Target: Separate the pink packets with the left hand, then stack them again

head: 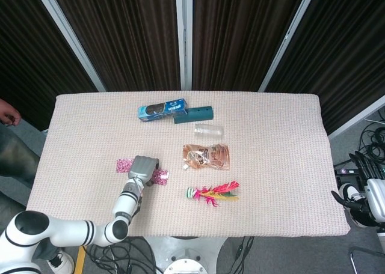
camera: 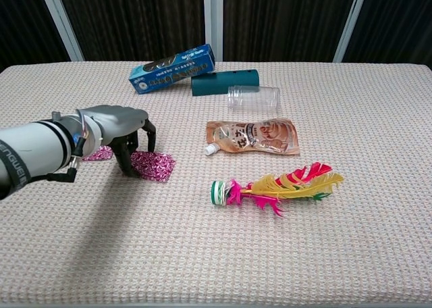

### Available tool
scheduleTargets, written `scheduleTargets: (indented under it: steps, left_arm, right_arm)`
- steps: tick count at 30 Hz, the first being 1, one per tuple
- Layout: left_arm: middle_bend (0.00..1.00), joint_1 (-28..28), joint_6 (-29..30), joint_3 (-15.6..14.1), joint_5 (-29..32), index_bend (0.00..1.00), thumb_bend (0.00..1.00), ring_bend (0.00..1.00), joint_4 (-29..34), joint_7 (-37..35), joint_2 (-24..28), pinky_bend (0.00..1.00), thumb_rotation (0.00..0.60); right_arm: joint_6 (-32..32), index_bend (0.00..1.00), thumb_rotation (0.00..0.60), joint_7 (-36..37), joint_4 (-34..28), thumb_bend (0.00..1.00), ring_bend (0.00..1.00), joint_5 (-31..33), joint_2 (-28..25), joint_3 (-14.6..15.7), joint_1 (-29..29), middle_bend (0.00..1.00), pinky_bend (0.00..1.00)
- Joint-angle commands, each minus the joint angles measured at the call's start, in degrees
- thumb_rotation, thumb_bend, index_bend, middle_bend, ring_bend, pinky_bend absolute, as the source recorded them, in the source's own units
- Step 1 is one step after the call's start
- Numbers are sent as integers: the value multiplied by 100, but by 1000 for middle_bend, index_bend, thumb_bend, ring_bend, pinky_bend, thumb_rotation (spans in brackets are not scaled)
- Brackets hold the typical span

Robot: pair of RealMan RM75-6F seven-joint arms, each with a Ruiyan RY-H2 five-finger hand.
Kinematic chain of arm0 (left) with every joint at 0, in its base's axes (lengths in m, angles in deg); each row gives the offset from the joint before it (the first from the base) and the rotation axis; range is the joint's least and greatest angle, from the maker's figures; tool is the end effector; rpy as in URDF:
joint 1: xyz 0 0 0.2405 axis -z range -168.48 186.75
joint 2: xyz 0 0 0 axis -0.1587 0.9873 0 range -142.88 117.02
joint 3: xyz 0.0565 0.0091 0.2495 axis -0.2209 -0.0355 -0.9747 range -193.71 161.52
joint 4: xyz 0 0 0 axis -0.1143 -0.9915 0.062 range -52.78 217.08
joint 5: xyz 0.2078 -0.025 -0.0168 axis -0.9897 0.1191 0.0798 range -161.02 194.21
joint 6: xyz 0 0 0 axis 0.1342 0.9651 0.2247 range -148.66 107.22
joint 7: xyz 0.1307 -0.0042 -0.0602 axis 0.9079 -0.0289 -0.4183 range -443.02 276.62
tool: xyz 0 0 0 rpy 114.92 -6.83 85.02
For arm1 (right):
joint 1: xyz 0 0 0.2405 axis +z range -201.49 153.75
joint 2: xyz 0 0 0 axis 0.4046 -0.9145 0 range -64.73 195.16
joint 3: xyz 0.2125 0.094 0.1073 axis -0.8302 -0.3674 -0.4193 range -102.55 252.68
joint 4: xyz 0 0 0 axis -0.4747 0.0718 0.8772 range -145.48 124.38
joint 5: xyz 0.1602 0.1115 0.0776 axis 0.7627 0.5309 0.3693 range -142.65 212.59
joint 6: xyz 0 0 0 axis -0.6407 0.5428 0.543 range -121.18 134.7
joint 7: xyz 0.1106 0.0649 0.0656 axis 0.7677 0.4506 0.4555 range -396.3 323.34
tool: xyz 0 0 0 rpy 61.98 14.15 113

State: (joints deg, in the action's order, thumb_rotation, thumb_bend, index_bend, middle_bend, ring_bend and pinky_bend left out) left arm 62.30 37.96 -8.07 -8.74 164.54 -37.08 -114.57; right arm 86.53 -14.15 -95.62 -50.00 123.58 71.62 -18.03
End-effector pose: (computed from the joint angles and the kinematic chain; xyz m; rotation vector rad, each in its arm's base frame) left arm -0.1344 0.3286 -0.0934 -1.8495 -1.1050 -0.4820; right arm -0.3459 -0.1911 0.2004 1.3184 -1.0807 0.9823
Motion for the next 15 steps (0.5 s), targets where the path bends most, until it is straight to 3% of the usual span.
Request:
scheduleTargets:
  steps: [1, 15]
  left_arm:
    - [931, 8, -10, 6, -6, 449, 274, 942, -21, 8, -1, 983, 600]
    - [929, 34, -93, -6, 63, 400, 274, 941, 31, 76, 38, 983, 600]
  right_arm:
    - [-5, 5, 413, 1, 1, 135, 0, 1, 2, 4, -2, 1, 0]
    - [-4, 5, 412, 19, 26, 136, 0, 11, 12, 0, -11, 1, 0]
